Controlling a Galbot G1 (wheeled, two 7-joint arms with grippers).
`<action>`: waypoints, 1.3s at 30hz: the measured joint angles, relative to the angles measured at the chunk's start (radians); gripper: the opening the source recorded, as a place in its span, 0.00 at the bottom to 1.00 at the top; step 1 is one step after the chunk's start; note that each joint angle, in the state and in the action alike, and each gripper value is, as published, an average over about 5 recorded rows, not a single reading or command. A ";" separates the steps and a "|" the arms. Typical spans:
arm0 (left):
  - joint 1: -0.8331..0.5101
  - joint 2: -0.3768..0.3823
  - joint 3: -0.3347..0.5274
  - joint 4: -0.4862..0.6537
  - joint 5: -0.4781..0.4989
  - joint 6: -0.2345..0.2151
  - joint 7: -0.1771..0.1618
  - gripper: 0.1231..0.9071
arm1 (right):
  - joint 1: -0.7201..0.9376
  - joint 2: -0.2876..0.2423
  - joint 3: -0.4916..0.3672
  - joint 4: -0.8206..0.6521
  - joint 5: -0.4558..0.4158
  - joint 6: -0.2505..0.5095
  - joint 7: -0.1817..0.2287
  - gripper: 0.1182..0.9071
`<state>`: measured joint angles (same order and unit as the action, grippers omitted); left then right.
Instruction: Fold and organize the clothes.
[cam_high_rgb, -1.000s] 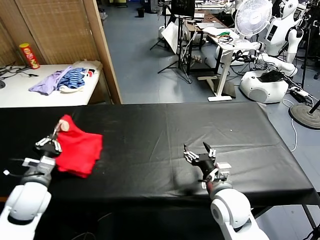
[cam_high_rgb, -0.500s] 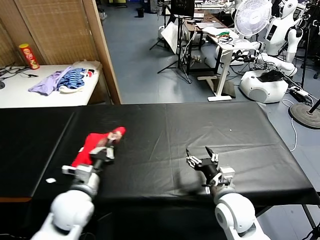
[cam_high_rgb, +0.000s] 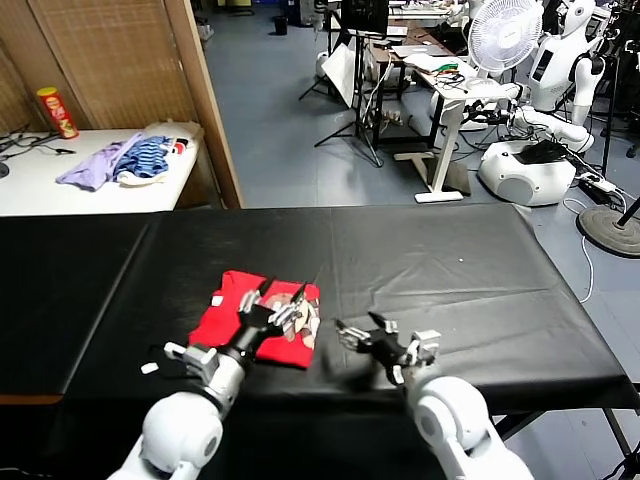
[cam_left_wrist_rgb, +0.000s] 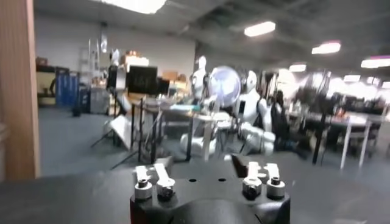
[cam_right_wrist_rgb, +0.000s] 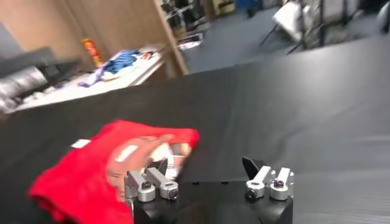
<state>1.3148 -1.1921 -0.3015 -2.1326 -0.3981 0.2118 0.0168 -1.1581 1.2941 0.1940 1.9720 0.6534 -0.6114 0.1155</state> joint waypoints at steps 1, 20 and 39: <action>0.003 0.001 -0.005 -0.005 -0.004 -0.004 -0.001 0.81 | 0.015 0.007 -0.014 -0.014 0.013 0.000 0.005 0.86; 0.067 0.005 -0.074 -0.014 0.026 -0.041 -0.036 0.86 | 0.176 0.058 -0.111 -0.253 -0.104 0.107 -0.046 0.20; 0.104 0.015 -0.095 0.081 0.079 -0.153 -0.105 0.86 | 0.101 -0.137 -0.024 -0.207 -0.508 0.489 -0.148 0.54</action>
<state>1.4185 -1.1766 -0.3966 -2.0516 -0.3194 0.0592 -0.0884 -1.0570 1.1576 0.1696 1.7655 0.1453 -0.1226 -0.0322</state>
